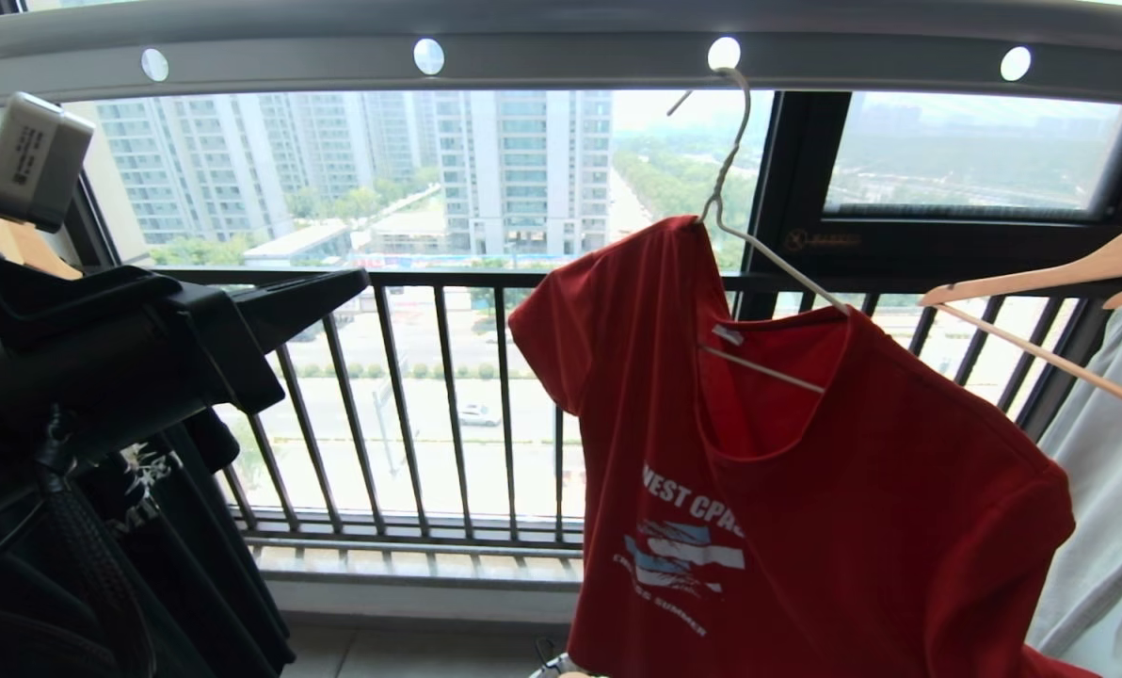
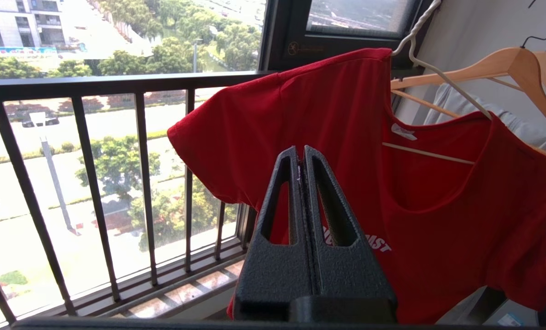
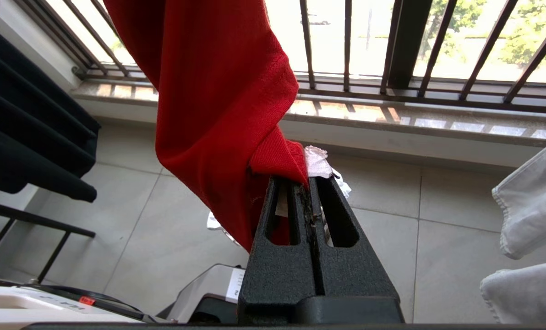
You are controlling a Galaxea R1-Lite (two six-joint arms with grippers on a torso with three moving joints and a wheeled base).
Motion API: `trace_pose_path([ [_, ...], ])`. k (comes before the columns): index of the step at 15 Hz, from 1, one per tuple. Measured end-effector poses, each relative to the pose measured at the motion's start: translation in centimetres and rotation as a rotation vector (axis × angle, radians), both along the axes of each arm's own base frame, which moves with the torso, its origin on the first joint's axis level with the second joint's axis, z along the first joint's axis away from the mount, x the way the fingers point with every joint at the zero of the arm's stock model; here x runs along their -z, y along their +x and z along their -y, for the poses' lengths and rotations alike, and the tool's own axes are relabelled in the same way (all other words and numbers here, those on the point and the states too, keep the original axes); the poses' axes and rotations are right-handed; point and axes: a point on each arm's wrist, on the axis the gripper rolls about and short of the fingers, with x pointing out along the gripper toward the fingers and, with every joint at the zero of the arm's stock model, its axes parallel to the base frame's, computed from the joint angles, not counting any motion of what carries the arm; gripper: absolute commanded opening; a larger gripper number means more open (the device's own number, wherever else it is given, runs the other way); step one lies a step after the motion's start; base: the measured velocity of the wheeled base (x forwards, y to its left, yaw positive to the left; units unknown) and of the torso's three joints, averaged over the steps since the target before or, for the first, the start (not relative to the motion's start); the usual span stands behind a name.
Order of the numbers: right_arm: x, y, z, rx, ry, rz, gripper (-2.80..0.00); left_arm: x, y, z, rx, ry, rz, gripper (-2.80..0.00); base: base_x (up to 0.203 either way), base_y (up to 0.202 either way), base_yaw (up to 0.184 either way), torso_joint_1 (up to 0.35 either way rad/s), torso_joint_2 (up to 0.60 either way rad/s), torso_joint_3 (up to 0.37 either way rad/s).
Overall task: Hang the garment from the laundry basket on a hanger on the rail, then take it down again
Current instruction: Take the clothes off the clothes rack
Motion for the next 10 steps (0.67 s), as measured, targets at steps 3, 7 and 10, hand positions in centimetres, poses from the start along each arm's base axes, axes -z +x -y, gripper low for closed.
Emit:
trace_pose_path([
  [3, -0.2, -0.1, 0.0, 0.0, -0.001, 0.001, 0.0, 0.0, 0.0, 0.0, 0.0, 0.0, 0.001, -2.8, 0.0, 0.0, 0.0, 0.0, 0.0, 0.0],
  [7, 0.3, -0.3, 0.2, 0.03, -0.033, -0.064, 0.0, -0.2, -0.1, 0.0, 0.0, -0.003, 0.006, -2.8, 0.0, 0.0, 0.0, 0.0, 0.0, 0.0],
  [10, 1.0, -0.7, 0.4, 0.061, -0.092, -0.138, 0.0, -0.2, -0.1, 0.0, -0.001, -0.004, 0.008, -2.8, 0.0, 0.0, 0.0, 0.0, 0.0, 0.0],
])
